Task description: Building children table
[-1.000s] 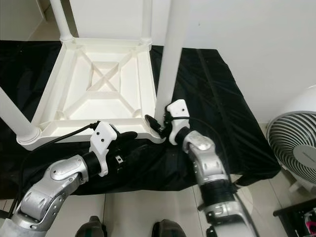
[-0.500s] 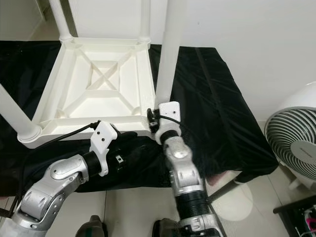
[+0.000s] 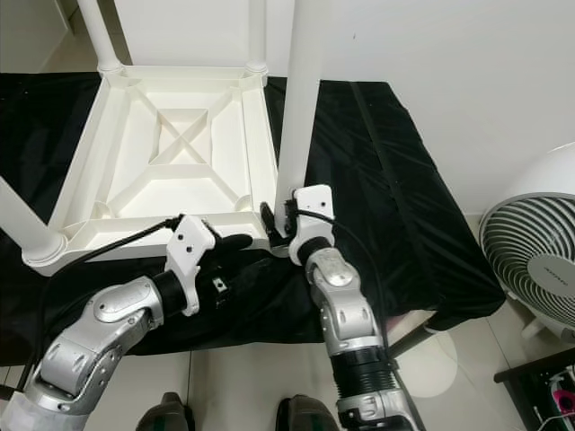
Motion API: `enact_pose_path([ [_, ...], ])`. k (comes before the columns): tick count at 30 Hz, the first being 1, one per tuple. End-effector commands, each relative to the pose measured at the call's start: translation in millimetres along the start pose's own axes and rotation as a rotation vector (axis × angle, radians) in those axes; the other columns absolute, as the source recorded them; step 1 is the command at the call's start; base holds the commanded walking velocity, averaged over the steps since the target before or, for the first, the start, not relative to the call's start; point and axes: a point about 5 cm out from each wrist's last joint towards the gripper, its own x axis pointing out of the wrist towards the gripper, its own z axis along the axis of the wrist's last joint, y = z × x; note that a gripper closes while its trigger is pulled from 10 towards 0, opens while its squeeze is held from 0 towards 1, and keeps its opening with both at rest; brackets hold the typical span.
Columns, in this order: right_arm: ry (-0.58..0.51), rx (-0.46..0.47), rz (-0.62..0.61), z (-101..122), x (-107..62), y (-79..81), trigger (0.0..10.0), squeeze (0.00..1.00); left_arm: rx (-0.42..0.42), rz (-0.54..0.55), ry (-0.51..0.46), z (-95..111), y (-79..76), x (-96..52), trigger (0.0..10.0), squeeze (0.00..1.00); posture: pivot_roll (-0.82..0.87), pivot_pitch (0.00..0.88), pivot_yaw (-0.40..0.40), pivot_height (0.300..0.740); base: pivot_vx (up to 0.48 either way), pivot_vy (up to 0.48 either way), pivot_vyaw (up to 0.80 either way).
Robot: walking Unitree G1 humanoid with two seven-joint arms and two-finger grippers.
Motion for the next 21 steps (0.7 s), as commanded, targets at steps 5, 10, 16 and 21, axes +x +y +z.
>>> enact_pose_path([
  [5,-0.018,-0.081,0.231,4.9,-3.6,-12.8,10.0,0.00,0.008,0.045,0.012,-1.7,4.3,0.8,10.0,0.00,0.02,0.040,-0.049,0.740,0.000,0.000,0.00],
  [10,-0.012,-0.123,0.314,4.3,-3.6,-19.2,10.0,0.00,0.009,0.047,0.010,-1.5,5.1,1.2,10.0,0.00,0.03,0.037,-0.047,0.740,0.000,0.000,0.00],
  [16,0.027,-0.208,0.464,-1.6,6.3,-18.8,10.0,0.00,0.011,0.048,0.008,-1.2,5.6,0.9,10.0,0.00,0.04,0.032,-0.046,0.740,0.000,0.000,0.00],
  [21,0.043,-0.203,0.536,-4.6,10.6,-15.7,0.0,0.00,0.014,0.053,0.006,-0.3,5.1,-0.4,10.0,0.00,0.05,0.036,-0.054,0.740,0.000,0.000,0.00],
])
